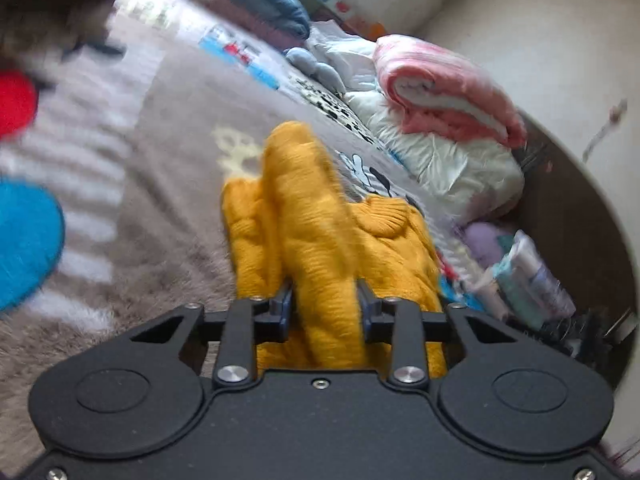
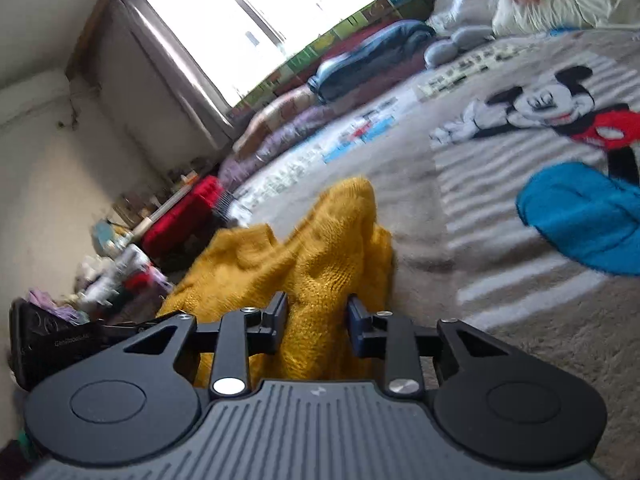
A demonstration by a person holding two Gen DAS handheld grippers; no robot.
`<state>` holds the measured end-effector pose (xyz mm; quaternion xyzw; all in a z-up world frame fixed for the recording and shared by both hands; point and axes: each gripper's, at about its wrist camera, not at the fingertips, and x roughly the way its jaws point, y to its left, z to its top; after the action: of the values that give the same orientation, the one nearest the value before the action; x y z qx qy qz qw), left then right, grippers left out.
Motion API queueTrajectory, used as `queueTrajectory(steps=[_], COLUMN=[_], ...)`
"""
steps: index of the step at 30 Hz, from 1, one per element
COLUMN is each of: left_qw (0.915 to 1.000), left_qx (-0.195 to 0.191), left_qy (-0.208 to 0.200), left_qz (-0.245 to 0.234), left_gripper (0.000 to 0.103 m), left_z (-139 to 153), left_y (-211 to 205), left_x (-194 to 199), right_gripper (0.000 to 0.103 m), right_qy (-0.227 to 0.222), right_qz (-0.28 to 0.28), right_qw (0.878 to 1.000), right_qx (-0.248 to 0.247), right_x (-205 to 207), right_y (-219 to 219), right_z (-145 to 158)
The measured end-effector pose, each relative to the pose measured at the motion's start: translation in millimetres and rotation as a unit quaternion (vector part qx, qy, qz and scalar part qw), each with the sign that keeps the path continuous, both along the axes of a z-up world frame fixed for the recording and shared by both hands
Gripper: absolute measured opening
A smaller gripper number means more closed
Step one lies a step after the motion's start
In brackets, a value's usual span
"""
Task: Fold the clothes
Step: 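Open both grippers and release the sweater onto the blanket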
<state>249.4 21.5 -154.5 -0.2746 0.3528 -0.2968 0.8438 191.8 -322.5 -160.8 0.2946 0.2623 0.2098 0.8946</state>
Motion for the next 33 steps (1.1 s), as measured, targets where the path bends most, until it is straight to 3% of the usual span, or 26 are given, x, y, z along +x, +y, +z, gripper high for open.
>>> queueTrajectory(steps=[2, 6, 10, 12, 15, 17, 20, 24, 30, 33], left_qw=[1.0000, 0.9995, 0.9887, 0.9824, 0.9687, 0.9633, 0.9583, 0.9435, 0.9416, 0.9434], left_qx=[-0.001, 0.017, 0.070, 0.072, 0.123, 0.151, 0.183, 0.238, 0.242, 0.231], left_qy=[0.000, -0.024, -0.128, -0.171, -0.215, -0.220, -0.212, -0.219, -0.223, -0.226], left_qz=[-0.002, 0.012, 0.034, 0.016, -0.018, -0.032, -0.057, -0.071, -0.072, -0.075], left_gripper=[0.034, 0.041, 0.041, 0.041, 0.041, 0.041, 0.048, 0.049, 0.049, 0.049], left_z=[2, 20, 54, 60, 55, 44, 28, 10, 11, 27], left_y=[1, 7, 6, -4, -27, -37, -47, -60, -62, -54], left_x=[0, -15, -32, -37, -37, -30, -16, -15, -18, -19], right_gripper=[0.041, 0.042, 0.042, 0.042, 0.042, 0.041, 0.040, 0.041, 0.041, 0.041], right_qy=[0.008, -0.005, -0.097, -0.129, -0.162, -0.169, -0.157, -0.118, -0.106, -0.111], right_qz=[-0.003, -0.019, -0.028, -0.006, 0.031, 0.045, 0.045, 0.059, 0.068, 0.070], right_qw=[1.000, 1.000, 0.990, 0.982, 0.967, 0.961, 0.963, 0.968, 0.965, 0.966], right_qx=[0.006, 0.003, -0.095, -0.135, -0.195, -0.212, -0.212, -0.212, -0.230, -0.223], right_x=[2, -9, -31, -32, -27, -20, -7, 9, 16, 10], right_y=[-1, -3, 12, 27, 51, 61, 61, 60, 66, 64], right_z=[-5, 4, 39, 45, 49, 46, 40, 28, 19, 23])
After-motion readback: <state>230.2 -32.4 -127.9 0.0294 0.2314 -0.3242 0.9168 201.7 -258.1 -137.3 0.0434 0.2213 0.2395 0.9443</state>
